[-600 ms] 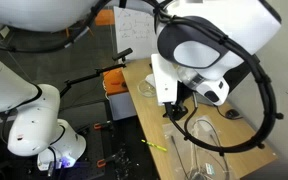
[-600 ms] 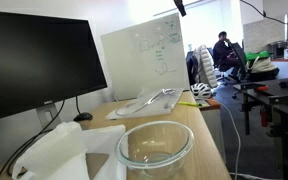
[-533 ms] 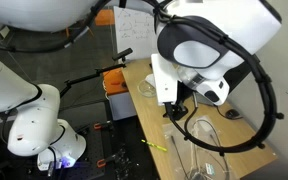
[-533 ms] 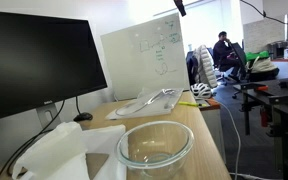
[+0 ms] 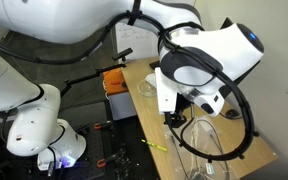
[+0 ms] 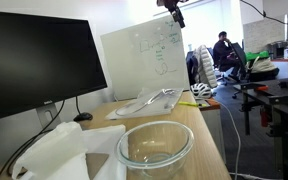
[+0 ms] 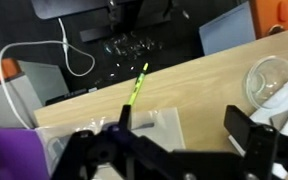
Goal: Put the pen in the glass bowl
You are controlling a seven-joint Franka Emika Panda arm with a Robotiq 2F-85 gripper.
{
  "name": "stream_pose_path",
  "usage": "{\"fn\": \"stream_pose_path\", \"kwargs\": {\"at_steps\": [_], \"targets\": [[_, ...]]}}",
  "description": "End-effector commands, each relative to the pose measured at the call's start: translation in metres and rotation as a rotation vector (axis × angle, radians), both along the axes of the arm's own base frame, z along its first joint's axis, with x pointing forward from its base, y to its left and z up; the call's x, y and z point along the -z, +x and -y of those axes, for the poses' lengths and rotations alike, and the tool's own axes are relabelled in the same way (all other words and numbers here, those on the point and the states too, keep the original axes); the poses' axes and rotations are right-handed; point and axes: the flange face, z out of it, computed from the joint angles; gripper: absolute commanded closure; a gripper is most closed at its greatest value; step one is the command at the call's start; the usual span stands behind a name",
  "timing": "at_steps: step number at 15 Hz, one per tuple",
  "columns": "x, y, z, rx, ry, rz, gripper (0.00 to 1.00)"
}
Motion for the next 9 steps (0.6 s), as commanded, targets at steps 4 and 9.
{"fn": "stream_pose_path", "kwargs": {"at_steps": [4, 9], "targets": [[0.097, 0.015, -0.003, 0.210, -0.092, 0.105, 0.00], [0.198, 0.014, -0.008, 0.268, -0.173, 0.034, 0.00]]}}
